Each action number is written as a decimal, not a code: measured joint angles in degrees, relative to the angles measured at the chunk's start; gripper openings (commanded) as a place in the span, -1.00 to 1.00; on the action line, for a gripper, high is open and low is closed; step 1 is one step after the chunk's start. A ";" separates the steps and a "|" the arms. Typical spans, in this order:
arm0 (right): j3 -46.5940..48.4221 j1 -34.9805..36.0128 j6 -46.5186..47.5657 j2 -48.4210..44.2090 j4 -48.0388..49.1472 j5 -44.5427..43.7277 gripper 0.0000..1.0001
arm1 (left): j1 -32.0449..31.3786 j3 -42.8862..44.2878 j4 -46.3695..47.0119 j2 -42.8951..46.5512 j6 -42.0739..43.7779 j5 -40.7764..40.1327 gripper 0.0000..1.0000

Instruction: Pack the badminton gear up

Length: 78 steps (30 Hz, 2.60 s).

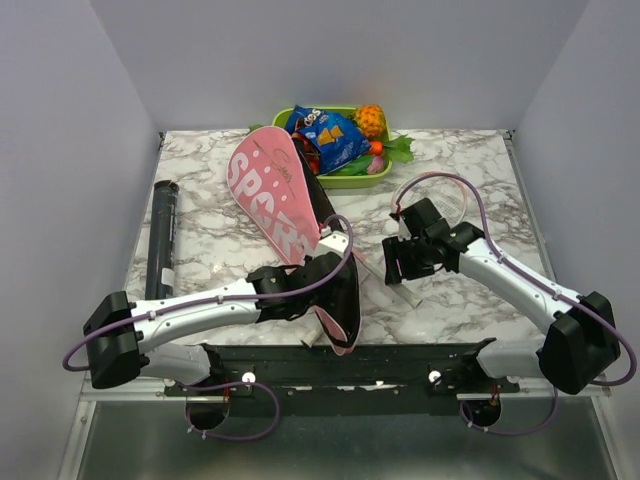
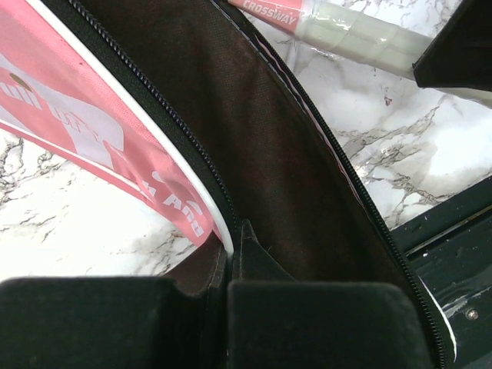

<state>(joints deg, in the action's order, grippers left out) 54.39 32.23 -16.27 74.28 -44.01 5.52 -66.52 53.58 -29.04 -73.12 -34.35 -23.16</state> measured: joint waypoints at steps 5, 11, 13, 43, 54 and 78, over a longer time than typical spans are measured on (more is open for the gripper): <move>-0.59 0.00 0.28 0.42 0.96 1.27 0.23 | -0.02 -2.69 1.14 2.84 -0.24 -0.20 -1.00; -1.44 0.00 0.28 1.44 1.25 4.17 0.23 | -0.04 -4.96 3.39 4.68 -0.15 -0.15 -1.00; -1.44 0.00 0.33 1.92 1.55 5.84 0.19 | -0.04 -5.64 4.55 5.20 0.02 -0.11 -1.00; 7.15 0.35 -5.33 7.58 3.04 23.21 -0.78 | 0.04 -10.60 8.81 10.80 1.55 0.09 -1.00; 18.53 5.25 -10.75 10.93 0.55 24.22 -0.81 | -0.04 -10.60 8.72 9.07 2.43 -2.75 -1.00; 18.69 13.38 -10.73 18.95 0.66 26.49 -0.81 | -0.42 -9.18 2.78 4.74 5.38 -1.92 -1.00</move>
<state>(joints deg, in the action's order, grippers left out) 73.08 45.60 -27.00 93.23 -43.35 32.01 -66.94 44.40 -26.26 -68.38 -28.97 -25.08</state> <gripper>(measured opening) 0.252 0.032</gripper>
